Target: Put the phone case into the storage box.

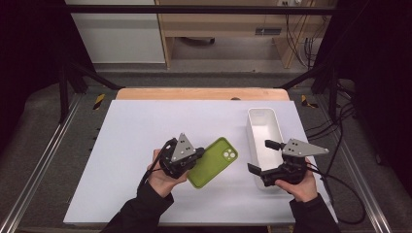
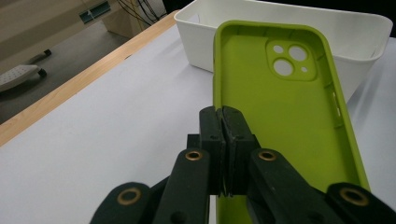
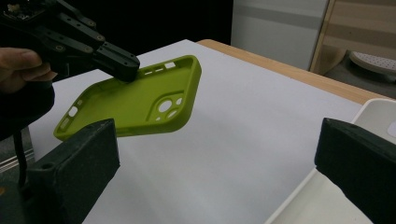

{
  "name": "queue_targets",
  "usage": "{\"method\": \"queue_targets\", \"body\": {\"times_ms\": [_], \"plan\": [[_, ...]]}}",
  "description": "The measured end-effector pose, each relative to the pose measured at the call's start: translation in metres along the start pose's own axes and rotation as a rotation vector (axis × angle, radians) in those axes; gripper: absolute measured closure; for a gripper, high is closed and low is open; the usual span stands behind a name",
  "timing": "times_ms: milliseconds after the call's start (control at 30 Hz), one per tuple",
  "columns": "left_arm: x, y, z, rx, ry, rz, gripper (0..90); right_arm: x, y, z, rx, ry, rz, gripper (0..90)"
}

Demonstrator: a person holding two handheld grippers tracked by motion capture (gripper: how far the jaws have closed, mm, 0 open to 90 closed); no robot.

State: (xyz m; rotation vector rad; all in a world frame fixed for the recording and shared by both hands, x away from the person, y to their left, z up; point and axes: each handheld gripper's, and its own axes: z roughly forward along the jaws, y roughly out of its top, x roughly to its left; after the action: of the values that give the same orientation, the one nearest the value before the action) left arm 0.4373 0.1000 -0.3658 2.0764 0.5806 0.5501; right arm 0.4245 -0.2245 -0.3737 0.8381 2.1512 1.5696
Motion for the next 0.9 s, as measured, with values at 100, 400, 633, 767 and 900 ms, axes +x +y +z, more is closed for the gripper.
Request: {"method": "queue_targets", "body": {"times_ms": [100, 400, 633, 767, 900], "plan": [[-0.001, 0.0, 0.001, 0.004, -0.003, 0.006, 88.3, 0.001, 0.002, 0.001, -0.001, 0.001, -0.002, 0.5], [-0.003, 0.0, 0.001, 0.011, -0.005, 0.024, 88.4, 0.006, 0.013, 0.012, 0.015, 0.014, -0.009, 0.5], [-0.003, 0.0, 0.001, 0.009, -0.008, 0.029, 88.3, 0.013, 0.022, 0.021, 0.035, 0.021, -0.018, 0.5], [-0.003, 0.0, 0.001, 0.01, -0.01, 0.036, 88.3, 0.014, 0.024, 0.023, 0.051, 0.017, -0.017, 0.5], [-0.004, 0.0, 0.001, 0.012, -0.011, 0.042, 88.4, 0.014, 0.026, 0.024, 0.055, 0.016, -0.016, 0.5]]}}
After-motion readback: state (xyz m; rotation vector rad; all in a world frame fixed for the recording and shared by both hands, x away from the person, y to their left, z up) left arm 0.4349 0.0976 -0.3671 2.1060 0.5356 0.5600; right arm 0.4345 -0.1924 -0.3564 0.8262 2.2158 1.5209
